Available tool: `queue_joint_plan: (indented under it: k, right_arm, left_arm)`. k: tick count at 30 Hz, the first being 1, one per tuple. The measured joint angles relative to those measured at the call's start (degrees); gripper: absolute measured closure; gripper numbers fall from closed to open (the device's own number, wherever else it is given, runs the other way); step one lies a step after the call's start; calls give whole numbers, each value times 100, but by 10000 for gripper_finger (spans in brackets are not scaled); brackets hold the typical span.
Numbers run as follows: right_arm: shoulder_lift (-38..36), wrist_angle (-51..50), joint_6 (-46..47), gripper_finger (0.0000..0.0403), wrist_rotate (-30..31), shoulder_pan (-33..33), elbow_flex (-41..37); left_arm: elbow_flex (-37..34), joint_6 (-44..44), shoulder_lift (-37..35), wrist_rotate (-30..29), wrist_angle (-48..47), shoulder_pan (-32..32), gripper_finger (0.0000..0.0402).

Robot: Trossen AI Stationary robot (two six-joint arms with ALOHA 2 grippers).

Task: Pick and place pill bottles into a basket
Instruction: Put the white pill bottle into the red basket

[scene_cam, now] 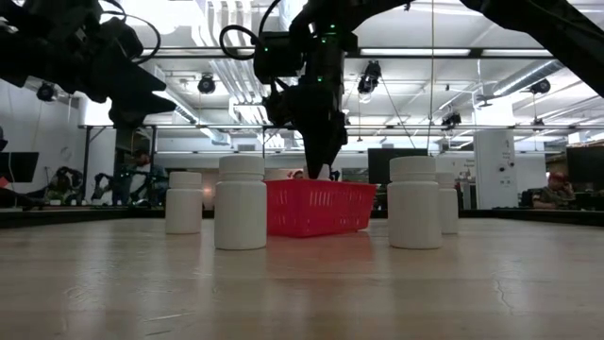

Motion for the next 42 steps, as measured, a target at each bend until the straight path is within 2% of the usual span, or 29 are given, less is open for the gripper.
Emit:
queue_joint_plan:
  k: [10, 20, 32, 42]
  right_arm:
    - [0, 14, -22, 235, 6, 0, -25]
    - [0, -1, -50, 214, 13, 1, -72]
    - [0, 3, -106, 215, -5, 1, -72]
    - [0, 12, -234, 167, -47, 1, -72]
  left_arm:
    - [0, -13, -26, 0, -2, 0, 210]
    - [0, -42, -26, 0, -2, 2, 210]
    - [0, -42, -26, 0, -2, 2, 210]
    - [0, -42, -26, 0, -2, 2, 210]
